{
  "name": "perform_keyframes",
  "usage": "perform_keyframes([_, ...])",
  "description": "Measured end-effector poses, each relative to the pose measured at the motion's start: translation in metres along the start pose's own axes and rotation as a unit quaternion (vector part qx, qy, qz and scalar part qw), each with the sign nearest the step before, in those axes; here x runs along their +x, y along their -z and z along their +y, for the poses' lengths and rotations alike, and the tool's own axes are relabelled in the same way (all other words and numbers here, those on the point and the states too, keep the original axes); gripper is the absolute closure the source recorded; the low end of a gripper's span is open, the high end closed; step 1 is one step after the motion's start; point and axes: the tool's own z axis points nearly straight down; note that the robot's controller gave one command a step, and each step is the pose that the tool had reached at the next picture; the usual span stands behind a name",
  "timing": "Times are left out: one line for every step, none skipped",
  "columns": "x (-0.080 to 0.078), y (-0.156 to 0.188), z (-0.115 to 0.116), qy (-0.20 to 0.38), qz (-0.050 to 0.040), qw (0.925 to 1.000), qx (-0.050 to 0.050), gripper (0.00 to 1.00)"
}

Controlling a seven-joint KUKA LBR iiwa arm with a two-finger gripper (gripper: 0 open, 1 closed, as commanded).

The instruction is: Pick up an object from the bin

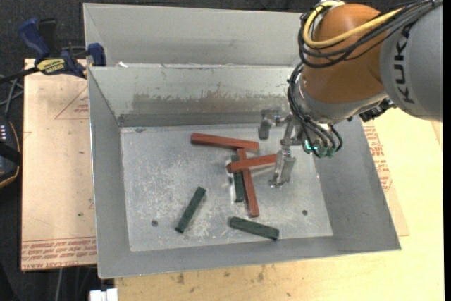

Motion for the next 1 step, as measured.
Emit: perform_keyframes([-0.0015, 0.0039, -0.0001, 0.0, -0.0038, 1.0, 0.0, 0.0])
